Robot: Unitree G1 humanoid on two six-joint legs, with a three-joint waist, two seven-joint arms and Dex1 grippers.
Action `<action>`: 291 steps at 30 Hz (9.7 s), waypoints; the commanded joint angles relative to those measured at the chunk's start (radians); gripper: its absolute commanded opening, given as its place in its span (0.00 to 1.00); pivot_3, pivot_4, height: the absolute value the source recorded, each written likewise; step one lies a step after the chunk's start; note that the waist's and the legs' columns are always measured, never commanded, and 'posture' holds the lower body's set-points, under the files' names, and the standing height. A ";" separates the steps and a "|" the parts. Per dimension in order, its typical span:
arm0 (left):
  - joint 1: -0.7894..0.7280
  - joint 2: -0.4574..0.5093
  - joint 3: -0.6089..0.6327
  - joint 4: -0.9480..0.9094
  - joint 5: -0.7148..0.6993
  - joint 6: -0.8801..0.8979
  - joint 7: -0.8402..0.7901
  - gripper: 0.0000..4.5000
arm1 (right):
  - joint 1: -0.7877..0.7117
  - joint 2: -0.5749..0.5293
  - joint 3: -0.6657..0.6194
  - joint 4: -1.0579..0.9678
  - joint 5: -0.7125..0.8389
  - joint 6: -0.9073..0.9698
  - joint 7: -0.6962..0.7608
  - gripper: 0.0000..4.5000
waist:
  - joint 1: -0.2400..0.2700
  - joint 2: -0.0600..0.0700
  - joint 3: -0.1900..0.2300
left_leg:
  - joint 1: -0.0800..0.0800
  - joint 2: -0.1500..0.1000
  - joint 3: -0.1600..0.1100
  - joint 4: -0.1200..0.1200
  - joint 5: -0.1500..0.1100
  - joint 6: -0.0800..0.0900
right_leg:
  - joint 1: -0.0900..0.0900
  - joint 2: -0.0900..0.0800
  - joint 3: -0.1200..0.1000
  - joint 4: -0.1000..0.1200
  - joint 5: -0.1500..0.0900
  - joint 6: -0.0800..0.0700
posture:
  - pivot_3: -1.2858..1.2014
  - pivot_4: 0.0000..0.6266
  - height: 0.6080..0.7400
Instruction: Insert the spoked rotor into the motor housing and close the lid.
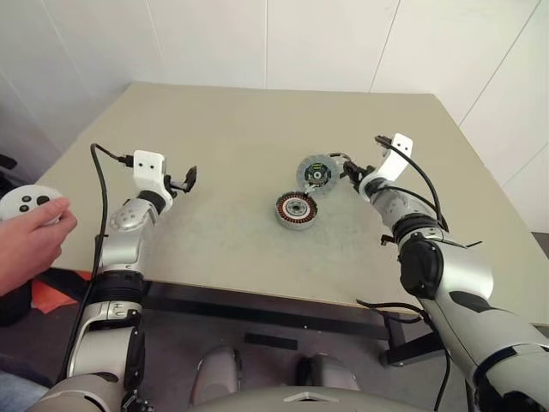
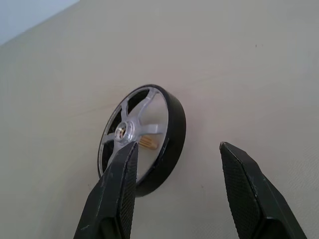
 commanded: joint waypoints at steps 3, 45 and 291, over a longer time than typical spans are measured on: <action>0.006 0.022 -0.008 -0.030 0.020 -0.016 -0.002 1.00 | -0.005 0.004 -0.010 -0.016 0.011 0.001 0.014 0.65 | 0.000 0.000 0.000 | 0.000 0.000 0.000 0.000 0.000 0.000 | 0.000 0.000 0.000 0.000 0.000 0.000 | 0.52 0.00 1.00; 0.006 0.028 -0.013 -0.022 0.042 -0.028 0.003 1.00 | 0.002 0.024 0.021 -0.017 -0.026 -0.014 0.029 0.15 | -0.001 0.000 0.000 | 0.001 0.000 0.000 0.000 0.000 0.000 | 0.001 0.000 0.000 0.000 0.000 0.000 | 0.52 0.00 1.00; 0.019 -0.019 -0.161 0.012 0.071 -0.065 -0.144 1.00 | 0.450 -0.009 0.048 -0.847 0.540 1.024 0.269 0.62 | 0.049 0.001 -0.009 | 0.017 0.001 -0.003 -0.010 0.001 -0.010 | 0.018 -0.003 -0.010 -0.018 0.000 0.013 | 0.52 0.00 1.00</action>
